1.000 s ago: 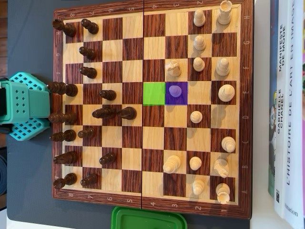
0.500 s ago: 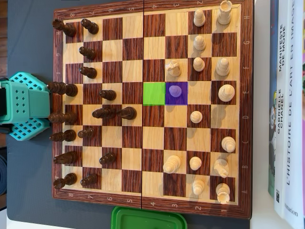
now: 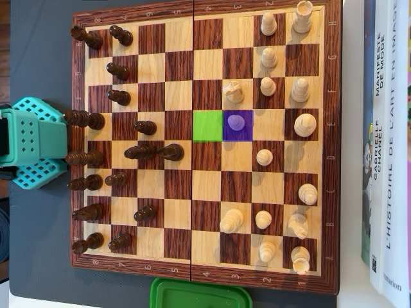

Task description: Play chess

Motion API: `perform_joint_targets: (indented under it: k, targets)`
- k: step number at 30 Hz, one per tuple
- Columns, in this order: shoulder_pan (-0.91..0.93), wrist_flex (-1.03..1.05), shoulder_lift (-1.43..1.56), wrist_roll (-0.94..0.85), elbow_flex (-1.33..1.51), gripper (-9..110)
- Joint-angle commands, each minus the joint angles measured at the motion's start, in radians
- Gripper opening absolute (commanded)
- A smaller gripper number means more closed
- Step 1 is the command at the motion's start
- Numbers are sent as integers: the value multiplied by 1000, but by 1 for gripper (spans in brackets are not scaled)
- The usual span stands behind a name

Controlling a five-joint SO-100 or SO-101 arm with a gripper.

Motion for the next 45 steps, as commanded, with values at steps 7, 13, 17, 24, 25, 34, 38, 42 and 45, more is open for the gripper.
perform_joint_targets:
  k: [7,13,17,24,25,34,38,42,45]
  targets:
    - [5,-2,-11,-5,20,14]
    - [6,21,-11,-6,20,15]
    - [6,64,-11,-6,14,15]
    - [11,261,-11,-6,-52,14]
    - [25,318,-11,-6,-72,14]
    - [195,811,-11,-6,-328,14]
    - [224,1109,-11,-5,-433,14]
    - [213,1511,-11,-5,-520,15]
    - [161,1795,-11,-5,-554,15]
